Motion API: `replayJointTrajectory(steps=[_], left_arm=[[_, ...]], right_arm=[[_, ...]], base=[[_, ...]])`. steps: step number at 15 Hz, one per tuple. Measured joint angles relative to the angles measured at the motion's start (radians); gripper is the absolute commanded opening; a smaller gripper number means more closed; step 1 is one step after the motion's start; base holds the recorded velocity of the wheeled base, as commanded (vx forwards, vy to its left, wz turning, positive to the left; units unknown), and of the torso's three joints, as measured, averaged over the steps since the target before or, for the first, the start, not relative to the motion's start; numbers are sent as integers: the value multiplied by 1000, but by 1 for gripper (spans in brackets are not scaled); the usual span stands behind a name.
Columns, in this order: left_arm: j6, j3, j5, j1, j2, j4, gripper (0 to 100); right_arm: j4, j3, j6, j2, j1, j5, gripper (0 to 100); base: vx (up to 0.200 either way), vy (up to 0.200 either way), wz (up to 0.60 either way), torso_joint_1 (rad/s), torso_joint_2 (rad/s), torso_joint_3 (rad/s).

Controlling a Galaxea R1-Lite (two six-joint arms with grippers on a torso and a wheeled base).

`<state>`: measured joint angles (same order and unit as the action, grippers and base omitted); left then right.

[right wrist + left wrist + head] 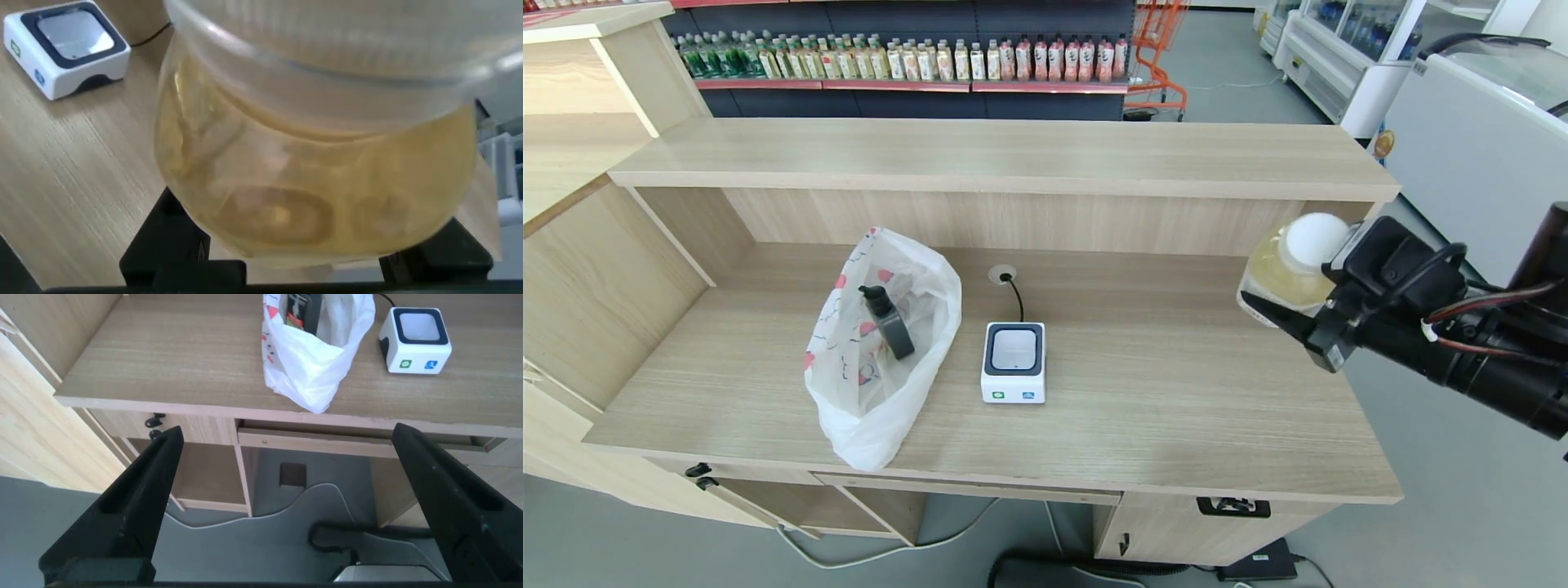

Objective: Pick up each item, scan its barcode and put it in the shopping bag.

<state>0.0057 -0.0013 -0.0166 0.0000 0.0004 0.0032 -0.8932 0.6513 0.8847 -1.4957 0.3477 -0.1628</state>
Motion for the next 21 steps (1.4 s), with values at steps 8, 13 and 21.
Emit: replayJointTrajectory(steps=[8, 13, 21], left_arm=[[0, 0, 0, 0, 0, 0, 100], [-3, 0, 0, 0, 0, 0, 100], [2, 0, 0, 0, 0, 0, 100]], right_arm=[[-39, 15, 198, -34, 96, 0, 0], [-39, 17, 201, -41, 112, 0, 0], [-53, 37, 194, -91, 64, -158, 0]], base=[[0, 0, 0, 0, 0, 0], [0, 80, 0, 0, 2, 1], [0, 200, 0, 3, 4, 3]])
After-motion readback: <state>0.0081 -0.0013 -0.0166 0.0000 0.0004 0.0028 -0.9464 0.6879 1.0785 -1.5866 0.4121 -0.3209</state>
